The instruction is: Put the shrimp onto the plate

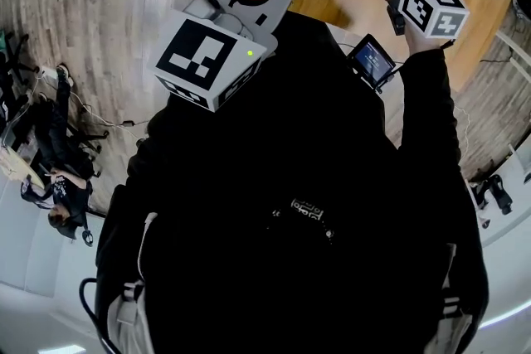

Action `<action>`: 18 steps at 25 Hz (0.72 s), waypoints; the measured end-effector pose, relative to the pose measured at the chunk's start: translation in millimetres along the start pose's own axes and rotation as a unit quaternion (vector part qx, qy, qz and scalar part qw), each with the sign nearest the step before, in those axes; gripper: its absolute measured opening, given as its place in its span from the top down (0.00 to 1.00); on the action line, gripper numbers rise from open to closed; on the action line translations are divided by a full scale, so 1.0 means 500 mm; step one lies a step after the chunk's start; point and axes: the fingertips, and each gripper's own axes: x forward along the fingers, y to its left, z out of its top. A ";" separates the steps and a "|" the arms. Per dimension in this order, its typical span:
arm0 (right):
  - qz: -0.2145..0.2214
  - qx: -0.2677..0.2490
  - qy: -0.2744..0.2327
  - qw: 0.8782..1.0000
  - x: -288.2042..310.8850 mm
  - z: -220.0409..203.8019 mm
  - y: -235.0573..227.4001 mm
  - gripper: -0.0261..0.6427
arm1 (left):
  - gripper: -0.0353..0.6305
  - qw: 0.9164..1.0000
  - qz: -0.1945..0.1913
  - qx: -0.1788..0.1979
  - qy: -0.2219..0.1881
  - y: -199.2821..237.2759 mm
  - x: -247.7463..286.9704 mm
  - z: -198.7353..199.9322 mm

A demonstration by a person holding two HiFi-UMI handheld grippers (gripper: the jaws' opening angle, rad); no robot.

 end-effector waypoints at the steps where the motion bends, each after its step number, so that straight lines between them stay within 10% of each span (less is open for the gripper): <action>1: -0.001 0.000 0.005 1.000 0.001 -0.014 -0.001 0.88 | 0.94 1.000 0.003 -0.001 0.000 -0.005 -0.006 -0.005; 18: -0.008 0.007 0.100 0.995 0.139 -0.146 -0.086 0.88 | 0.94 0.999 0.028 -0.026 0.013 0.070 0.034 0.002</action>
